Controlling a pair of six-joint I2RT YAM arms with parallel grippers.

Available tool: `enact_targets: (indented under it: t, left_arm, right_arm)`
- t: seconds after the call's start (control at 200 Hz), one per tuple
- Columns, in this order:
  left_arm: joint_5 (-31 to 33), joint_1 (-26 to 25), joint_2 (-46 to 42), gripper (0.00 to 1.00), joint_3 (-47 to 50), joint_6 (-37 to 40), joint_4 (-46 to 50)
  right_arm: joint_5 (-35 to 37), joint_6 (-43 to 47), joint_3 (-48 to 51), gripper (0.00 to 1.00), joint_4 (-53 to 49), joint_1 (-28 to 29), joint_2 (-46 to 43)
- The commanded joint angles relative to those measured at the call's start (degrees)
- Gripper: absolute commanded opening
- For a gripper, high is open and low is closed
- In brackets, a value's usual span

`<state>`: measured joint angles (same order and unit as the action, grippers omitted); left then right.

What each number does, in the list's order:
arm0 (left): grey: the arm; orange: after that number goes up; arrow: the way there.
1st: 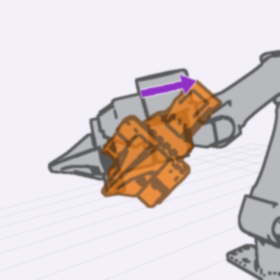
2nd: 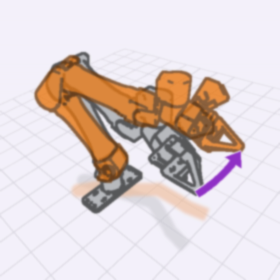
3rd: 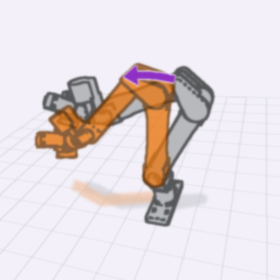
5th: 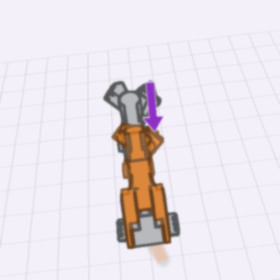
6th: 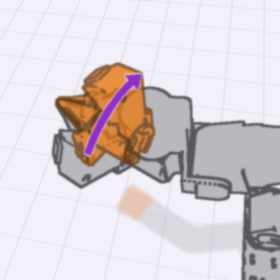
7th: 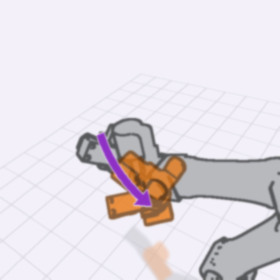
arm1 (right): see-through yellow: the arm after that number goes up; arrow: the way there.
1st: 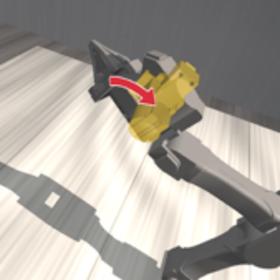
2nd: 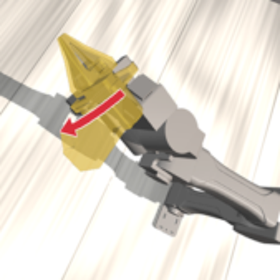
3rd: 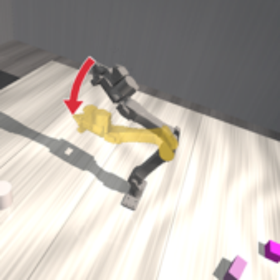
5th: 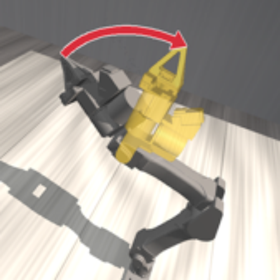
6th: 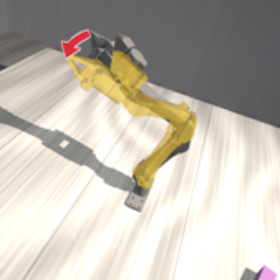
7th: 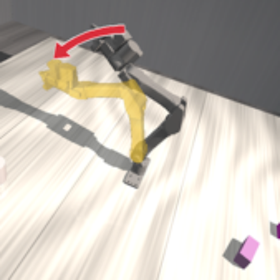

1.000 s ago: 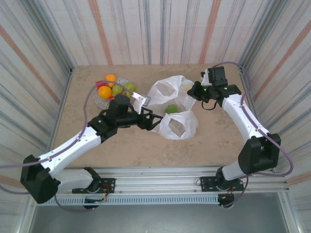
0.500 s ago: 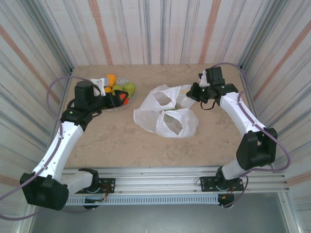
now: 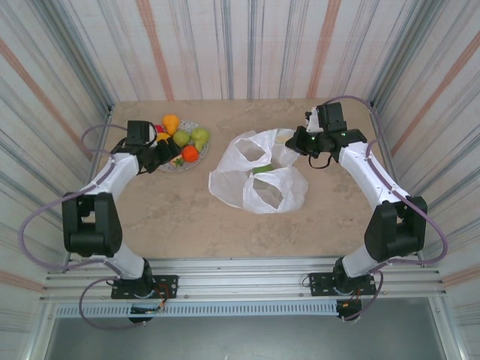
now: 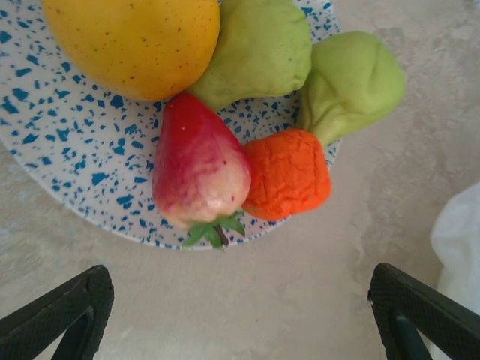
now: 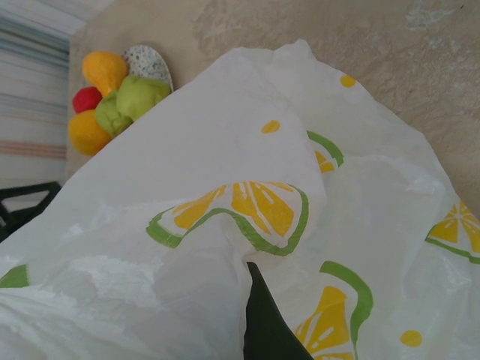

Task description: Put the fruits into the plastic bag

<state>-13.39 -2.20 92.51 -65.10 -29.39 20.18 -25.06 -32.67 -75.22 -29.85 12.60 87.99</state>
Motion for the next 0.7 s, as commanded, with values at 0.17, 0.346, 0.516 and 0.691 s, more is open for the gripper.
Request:
enact_targets:
  t: [0.17, 0.346, 0.516, 0.691]
  left_arm:
    - [1.48, 0.62, 8.49, 0.89, -6.35, 0.98, -1.34]
    - [2.14, 0.64, 11.60, 0.85, -8.14, 1.49, -0.82]
    - [2.66, 0.82, 12.86, 0.82, -8.11, 1.69, -1.02]
    - [3.19, 1.05, 14.03, 0.78, -8.20, 2.05, -1.09]
  right_arm:
    - [-1.13, 1.19, 0.69, 0.00, 0.13, -0.38, 0.21]
    - [-0.83, 1.29, 1.13, 0.00, 0.04, -0.43, -0.18]
    - [-1.02, 1.27, 1.51, 0.00, 0.08, -0.47, -0.14]
    - [-1.48, 1.20, 1.60, 0.00, 0.36, -0.48, -0.02]
